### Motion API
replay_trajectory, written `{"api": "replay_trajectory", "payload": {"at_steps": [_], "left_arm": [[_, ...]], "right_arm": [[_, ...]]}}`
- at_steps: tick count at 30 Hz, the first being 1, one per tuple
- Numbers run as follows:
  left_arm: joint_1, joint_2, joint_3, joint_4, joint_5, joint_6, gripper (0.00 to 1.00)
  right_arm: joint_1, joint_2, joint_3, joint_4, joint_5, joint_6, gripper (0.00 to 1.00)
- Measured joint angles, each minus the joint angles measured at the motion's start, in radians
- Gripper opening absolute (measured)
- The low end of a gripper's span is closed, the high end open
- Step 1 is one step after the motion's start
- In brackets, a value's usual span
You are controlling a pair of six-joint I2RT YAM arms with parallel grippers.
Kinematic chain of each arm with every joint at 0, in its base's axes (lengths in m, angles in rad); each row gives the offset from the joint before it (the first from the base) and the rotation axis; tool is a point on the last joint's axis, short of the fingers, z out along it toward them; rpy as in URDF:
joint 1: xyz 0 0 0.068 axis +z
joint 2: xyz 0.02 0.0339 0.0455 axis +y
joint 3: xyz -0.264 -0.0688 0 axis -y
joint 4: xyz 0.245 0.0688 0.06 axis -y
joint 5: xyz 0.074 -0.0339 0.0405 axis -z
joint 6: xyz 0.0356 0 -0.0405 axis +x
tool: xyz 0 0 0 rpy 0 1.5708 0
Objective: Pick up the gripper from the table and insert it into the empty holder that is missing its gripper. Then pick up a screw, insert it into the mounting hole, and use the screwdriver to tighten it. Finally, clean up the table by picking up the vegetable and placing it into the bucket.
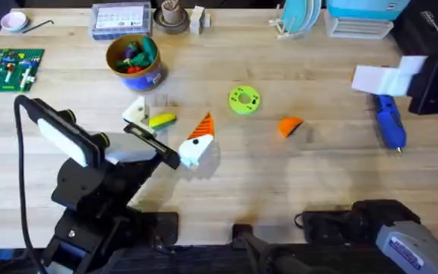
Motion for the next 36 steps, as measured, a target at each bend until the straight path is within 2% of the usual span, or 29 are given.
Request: {"api": "replay_trajectory", "payload": {"at_steps": [5, 9, 12, 21, 25, 30, 36], "left_arm": [[0.000, 0.000, 0.000, -0.002, -0.006, 0.000, 0.993], [0.000, 0.000, 0.000, 0.000, 0.019, 0.000, 0.993], [0.000, 0.000, 0.000, 0.003, 0.065, 0.000, 0.992], [0.000, 0.000, 0.001, 0.008, 0.313, 0.000, 0.993], [0.000, 0.000, 0.001, 0.006, 0.391, 0.000, 0.993], [0.000, 0.000, 0.001, 0.004, 0.449, 0.000, 0.993], [0.000, 0.000, 0.001, 0.002, 0.478, 0.001, 0.993]], "right_arm": [[0.000, 0.000, 0.000, 0.000, 0.000, 0.000, 0.896], [0.000, 0.000, 0.000, 0.000, 0.000, 0.000, 0.896], [0.000, 0.000, 0.000, 0.000, 0.000, 0.000, 0.894], [0.000, 0.000, 0.000, 0.000, 0.000, 0.000, 0.896], [0.000, 0.000, 0.000, 0.000, 0.000, 0.000, 0.896], [0.000, 0.000, 0.000, 0.000, 0.000, 0.000, 0.896], [0.000, 0.000, 0.000, 0.000, 0.000, 0.000, 0.895]]}}
